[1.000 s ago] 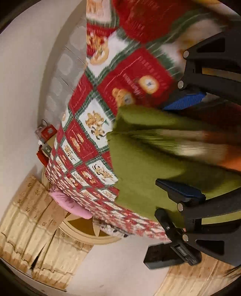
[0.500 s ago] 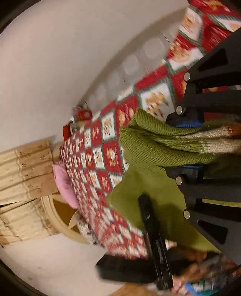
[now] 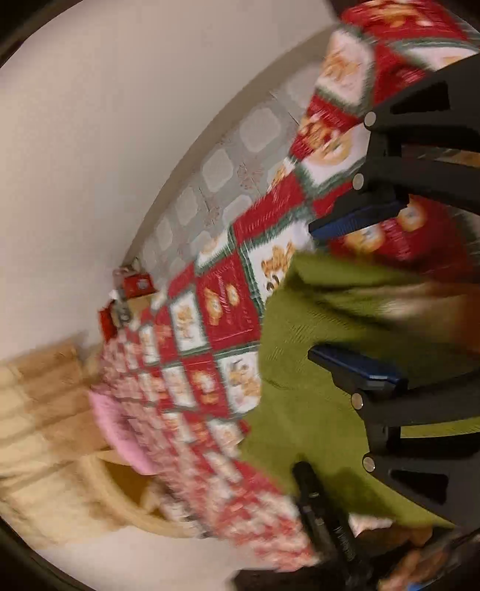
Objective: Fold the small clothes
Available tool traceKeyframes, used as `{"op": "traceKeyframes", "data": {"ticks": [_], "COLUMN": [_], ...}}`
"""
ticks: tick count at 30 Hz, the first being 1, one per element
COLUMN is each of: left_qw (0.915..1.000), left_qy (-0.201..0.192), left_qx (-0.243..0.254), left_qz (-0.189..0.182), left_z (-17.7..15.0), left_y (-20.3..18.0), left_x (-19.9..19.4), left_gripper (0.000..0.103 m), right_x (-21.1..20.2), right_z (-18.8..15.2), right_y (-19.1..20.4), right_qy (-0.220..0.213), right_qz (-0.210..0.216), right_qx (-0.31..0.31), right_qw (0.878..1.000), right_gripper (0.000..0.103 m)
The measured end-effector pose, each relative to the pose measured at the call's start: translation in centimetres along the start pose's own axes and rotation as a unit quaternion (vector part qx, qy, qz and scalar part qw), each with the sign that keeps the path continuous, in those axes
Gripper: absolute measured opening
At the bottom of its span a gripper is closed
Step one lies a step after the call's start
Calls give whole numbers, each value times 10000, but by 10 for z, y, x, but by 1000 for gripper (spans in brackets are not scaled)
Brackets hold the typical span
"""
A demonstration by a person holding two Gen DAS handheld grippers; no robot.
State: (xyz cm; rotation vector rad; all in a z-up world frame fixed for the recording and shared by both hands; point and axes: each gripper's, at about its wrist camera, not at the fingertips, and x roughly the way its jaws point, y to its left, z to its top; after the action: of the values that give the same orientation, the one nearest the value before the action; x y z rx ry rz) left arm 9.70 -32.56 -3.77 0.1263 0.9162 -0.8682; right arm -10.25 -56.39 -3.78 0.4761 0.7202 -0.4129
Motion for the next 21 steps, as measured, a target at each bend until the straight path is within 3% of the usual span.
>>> {"op": "traceKeyframes", "data": {"ticks": [3,7,13,19,21], "left_qw": [9991,9945,9851,9881,9902], "left_qy": [-42,111,382,231,238], "left_qx": [-199,-551,-933,-735,-534], "left_qz": [-381,-888,-1391,-1330,-1269], "left_z": [-25,-56,-96,-122,-122], "left_y": [9,3,-9,-30,-39], "left_x": [-32,-38,-42,-56,-58], "left_gripper": [71,71,71,71,66], "right_x": [-33,-47,-25,-32,-35], "right_z": [-21,-62,-105,-127,-130], "right_y": [-5,-3,12,30,38], "right_qy": [41,274,832,842,858], "right_qz": [446,920,796,581,484], "right_qx": [206,412,460,106,-52], "right_qw": [9988,9945,9923,9947,9951], "right_gripper": [70,71,71,72,62]}}
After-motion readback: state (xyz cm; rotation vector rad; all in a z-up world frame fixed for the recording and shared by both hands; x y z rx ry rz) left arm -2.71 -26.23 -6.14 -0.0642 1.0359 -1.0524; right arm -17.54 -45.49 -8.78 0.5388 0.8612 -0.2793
